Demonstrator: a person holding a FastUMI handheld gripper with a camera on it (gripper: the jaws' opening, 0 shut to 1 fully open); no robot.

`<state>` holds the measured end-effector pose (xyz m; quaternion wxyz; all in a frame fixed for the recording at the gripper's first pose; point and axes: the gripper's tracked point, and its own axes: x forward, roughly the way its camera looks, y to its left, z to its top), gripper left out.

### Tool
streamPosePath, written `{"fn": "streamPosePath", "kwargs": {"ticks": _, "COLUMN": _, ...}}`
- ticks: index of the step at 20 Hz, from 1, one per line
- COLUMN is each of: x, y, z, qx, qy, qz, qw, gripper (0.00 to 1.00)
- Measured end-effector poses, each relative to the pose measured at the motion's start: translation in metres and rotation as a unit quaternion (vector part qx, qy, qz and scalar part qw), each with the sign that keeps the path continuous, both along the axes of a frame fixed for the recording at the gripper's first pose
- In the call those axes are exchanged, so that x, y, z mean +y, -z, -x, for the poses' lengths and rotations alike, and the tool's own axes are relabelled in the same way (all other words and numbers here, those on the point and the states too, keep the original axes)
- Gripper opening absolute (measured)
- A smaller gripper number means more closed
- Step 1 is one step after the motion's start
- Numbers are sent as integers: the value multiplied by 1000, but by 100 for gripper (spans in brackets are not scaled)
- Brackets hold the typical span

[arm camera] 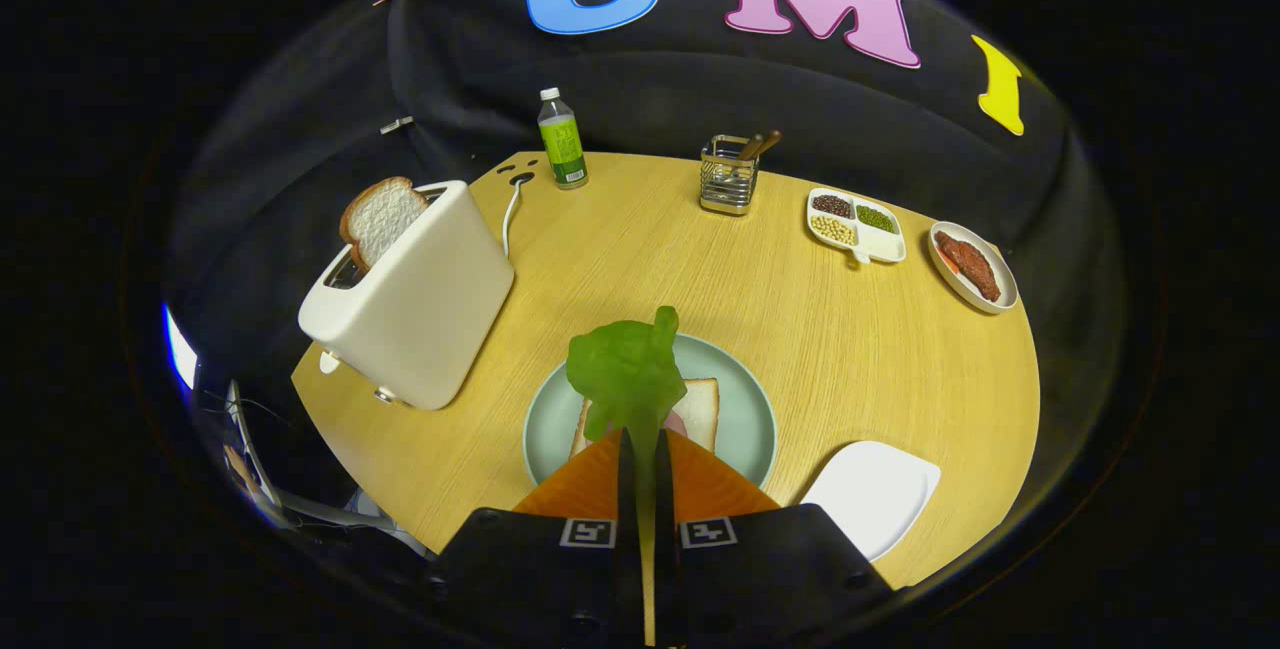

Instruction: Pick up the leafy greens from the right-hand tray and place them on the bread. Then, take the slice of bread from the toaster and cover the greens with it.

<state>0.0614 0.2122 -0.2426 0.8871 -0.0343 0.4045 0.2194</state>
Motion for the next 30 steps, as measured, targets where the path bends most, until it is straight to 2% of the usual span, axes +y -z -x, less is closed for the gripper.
{"fn": "streamPosePath", "kwargs": {"ticks": 4, "x": 6, "y": 15, "z": -2, "qx": 2, "qy": -11, "qz": 23, "qw": 1000, "gripper": 15}}
{"fn": "streamPosePath", "kwargs": {"ticks": 9, "x": 8, "y": 26, "z": -7, "qx": 1, "qy": -16, "qz": 41, "qw": 999, "gripper": 18}}
{"fn": "streamPosePath", "kwargs": {"ticks": 14, "x": 9, "y": 37, "z": -9, "qx": 7, "qy": -17, "qz": 51, "qw": 999, "gripper": 42}}
{"fn": "streamPosePath", "kwargs": {"ticks": 16, "x": 10, "y": 39, "z": -8, "qx": 6, "qy": -20, "qz": 52, "qw": 998, "gripper": 45}}
{"fn": "streamPosePath", "kwargs": {"ticks": 18, "x": 10, "y": 37, "z": -8, "qx": 2, "qy": -23, "qz": 52, "qw": 998, "gripper": 70}}
{"fn": "streamPosePath", "kwargs": {"ticks": 20, "x": 15, "y": 32, "z": -6, "qx": -1, "qy": -23, "qz": 42, "qw": 999, "gripper": 88}}
{"fn": "streamPosePath", "kwargs": {"ticks": 22, "x": 22, "y": 20, "z": -7, "qx": -16, "qy": -23, "qz": 30, "qw": 999, "gripper": 100}}
{"fn": "streamPosePath", "kwargs": {"ticks": 25, "x": 39, "y": -3, "z": -3, "qx": -52, "qy": -32, "qz": 21, "qw": 998, "gripper": 99}}
{"fn": "streamPosePath", "kwargs": {"ticks": 30, "x": 88, "y": -52, "z": 1, "qx": -109, "qy": -85, "qz": 2, "qw": 990, "gripper": 99}}
